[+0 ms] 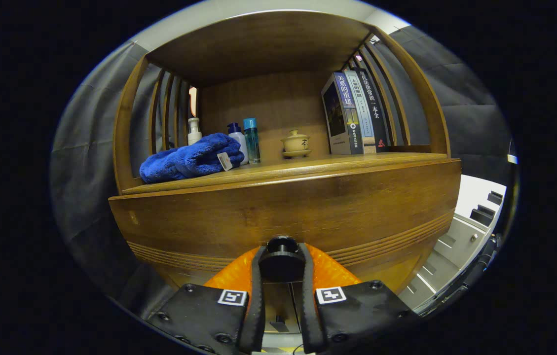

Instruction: Pull open the drawer, take out the items inside it, and place them on the countertop above the cabinet.

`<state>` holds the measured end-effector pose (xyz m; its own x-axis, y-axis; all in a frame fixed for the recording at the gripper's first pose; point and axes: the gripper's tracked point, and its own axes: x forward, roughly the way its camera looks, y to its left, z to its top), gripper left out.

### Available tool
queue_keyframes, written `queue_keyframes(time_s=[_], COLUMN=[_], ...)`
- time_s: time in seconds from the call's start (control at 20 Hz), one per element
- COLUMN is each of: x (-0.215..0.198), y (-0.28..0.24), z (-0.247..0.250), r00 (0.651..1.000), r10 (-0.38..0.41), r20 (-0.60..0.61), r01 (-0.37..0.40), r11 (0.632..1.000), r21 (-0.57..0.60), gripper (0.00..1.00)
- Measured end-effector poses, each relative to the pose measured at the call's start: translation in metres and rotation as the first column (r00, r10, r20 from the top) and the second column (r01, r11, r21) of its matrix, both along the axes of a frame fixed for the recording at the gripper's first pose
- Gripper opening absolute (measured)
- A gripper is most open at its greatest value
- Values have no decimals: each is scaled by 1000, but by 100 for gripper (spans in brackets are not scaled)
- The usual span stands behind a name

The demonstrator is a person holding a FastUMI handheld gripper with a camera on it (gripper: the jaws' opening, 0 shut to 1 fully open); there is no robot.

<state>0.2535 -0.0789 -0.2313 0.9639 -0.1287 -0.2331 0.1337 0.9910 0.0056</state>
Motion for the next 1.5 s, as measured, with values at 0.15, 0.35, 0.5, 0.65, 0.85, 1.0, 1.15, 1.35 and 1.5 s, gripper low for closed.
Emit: queue_keyframes(time_s=[0.15, 0.35, 0.5, 0.65, 0.85, 1.0, 1.15, 1.35, 1.5], x=[-24, -63, -96, -118, -139, -153, -166, -173, -175], y=[6, 12, 16, 20, 23, 25, 26, 25, 25], z=[3, 5, 9, 12, 13, 14, 11, 6, 2], r00=[1000, 999, 998, 998, 997, 995, 993, 992, 993], r10=[18, 32, 47, 40, 54, 53, 55, 58, 49], r20=[-5, -13, -28, -39, -60, -80, -105, -114, -106], r01=[-18, -32, -48, -40, -53, -51, -52, -57, -48], r11=[1000, 999, 999, 999, 999, 998, 998, 998, 999], r21=[9, -5, -9, 4, 8, 19, 30, 15, 12], gripper=[37, 37, 37, 37, 37, 37, 37, 37, 37])
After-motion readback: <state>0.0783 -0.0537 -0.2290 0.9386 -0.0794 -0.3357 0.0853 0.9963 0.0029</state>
